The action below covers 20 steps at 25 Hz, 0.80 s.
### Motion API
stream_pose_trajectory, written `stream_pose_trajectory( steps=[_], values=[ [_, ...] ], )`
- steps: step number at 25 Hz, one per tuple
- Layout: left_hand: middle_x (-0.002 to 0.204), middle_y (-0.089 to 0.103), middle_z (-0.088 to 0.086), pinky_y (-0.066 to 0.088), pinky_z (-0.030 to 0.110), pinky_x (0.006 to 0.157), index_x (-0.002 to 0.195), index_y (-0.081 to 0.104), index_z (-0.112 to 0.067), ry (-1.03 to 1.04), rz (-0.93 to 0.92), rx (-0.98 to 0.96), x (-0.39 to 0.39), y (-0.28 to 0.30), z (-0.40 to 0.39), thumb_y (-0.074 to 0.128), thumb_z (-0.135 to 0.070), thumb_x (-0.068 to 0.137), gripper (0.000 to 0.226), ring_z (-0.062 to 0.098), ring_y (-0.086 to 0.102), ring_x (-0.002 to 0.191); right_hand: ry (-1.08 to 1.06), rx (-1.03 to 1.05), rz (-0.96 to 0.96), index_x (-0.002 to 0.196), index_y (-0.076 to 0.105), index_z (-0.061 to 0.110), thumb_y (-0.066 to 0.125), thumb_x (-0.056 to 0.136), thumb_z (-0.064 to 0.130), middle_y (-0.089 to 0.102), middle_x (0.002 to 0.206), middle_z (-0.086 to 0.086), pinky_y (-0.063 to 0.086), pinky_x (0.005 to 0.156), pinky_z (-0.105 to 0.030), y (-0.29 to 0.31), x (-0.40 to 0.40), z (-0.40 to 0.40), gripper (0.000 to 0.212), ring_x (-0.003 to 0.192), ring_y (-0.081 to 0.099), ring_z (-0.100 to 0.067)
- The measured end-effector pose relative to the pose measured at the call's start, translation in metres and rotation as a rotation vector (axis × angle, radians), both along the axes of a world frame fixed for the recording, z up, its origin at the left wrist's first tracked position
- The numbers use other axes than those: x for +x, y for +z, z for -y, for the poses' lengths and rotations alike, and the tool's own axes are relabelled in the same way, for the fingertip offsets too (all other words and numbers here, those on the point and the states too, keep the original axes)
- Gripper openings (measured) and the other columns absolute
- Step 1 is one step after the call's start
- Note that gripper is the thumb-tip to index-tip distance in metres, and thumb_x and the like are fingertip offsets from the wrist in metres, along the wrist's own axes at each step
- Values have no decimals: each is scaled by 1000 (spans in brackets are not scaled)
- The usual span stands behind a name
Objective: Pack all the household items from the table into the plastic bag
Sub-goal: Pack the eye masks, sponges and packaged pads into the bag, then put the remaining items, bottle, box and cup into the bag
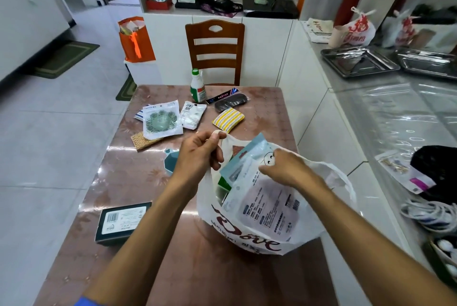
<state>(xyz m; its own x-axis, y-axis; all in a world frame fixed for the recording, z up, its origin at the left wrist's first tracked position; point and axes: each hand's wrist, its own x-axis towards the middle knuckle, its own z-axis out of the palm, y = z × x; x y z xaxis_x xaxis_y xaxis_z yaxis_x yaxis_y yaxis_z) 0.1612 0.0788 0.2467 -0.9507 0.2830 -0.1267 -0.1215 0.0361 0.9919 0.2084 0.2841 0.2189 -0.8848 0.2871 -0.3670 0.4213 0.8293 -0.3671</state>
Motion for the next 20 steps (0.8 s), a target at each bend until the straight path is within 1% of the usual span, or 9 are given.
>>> stream_pose_trajectory(
  steps=[2, 5, 7, 9, 11, 12, 15, 18, 20],
  values=[
    [59, 59, 6, 44, 28, 52, 98, 68, -10, -18, 3, 10, -3, -1, -2, 47, -19, 102, 24, 15, 51, 49, -59, -113, 91, 119, 54, 24, 59, 80, 54, 63, 117, -2, 49, 78, -34, -24, -2, 9, 50, 95, 60, -21],
    [58, 59, 6, 44, 28, 52, 98, 67, -8, -20, 1, 45, -10, -5, -3, 48, -19, 101, 22, 17, 50, 48, 53, -150, 9, 134, 49, 28, 66, 76, 59, 49, 136, 0, 44, 95, -41, -35, -3, 14, 67, 121, 51, -23],
    [58, 59, 6, 44, 29, 53, 98, 66, -7, -28, 4, 65, -12, -7, -4, 48, -19, 101, 22, 19, 50, 49, 104, -113, -54, 133, 48, 32, 66, 75, 60, 45, 140, 2, 41, 102, -44, -36, -8, 13, 67, 129, 45, -23],
    [59, 60, 7, 45, 31, 55, 100, 66, -6, -55, 11, 71, -12, -8, -5, 48, -19, 101, 23, 21, 52, 51, 167, -39, -15, 141, 36, 41, 62, 71, 65, 44, 146, 6, 41, 103, -48, -37, -9, 16, 78, 131, 45, -24],
    [62, 63, 7, 49, 33, 60, 100, 67, -5, -59, 9, 37, -13, -8, -3, 48, -20, 101, 24, 23, 57, 58, 190, 69, -59, 138, 42, 38, 58, 75, 60, 55, 139, 2, 46, 97, -43, -35, -10, 26, 69, 122, 54, -26],
    [66, 66, 6, 51, 32, 64, 98, 68, -6, -42, 6, 9, -15, -8, 1, 48, -21, 101, 25, 22, 60, 63, 164, 108, -176, 133, 50, 31, 58, 81, 52, 61, 131, -1, 48, 92, -40, -30, -13, 31, 57, 114, 58, -26],
    [85, 72, 7, 51, 28, 69, 95, 71, -13, 72, 9, -78, -25, -15, 24, 49, -30, 100, 28, 15, 65, 75, 2, -53, -521, 119, 61, 19, 55, 93, 35, 65, 118, -3, 52, 84, -38, 4, -27, 50, 32, 102, 60, -23],
    [94, 72, 8, 51, 31, 75, 92, 69, -16, 229, 100, -142, -56, -40, 60, 57, -19, 96, 14, 19, 63, 84, 39, -204, -676, 117, 63, 19, 54, 94, 29, 64, 123, -3, 50, 95, -39, 38, -42, 86, 27, 112, 57, -22],
    [99, 71, 6, 52, 36, 82, 93, 70, -18, 300, 117, -238, -90, -68, 86, 59, -14, 92, 12, 21, 64, 91, 128, -217, -726, 122, 62, 19, 52, 92, 30, 60, 133, -1, 40, 104, -32, 51, -53, 123, 34, 124, 51, -18]
  ],
)
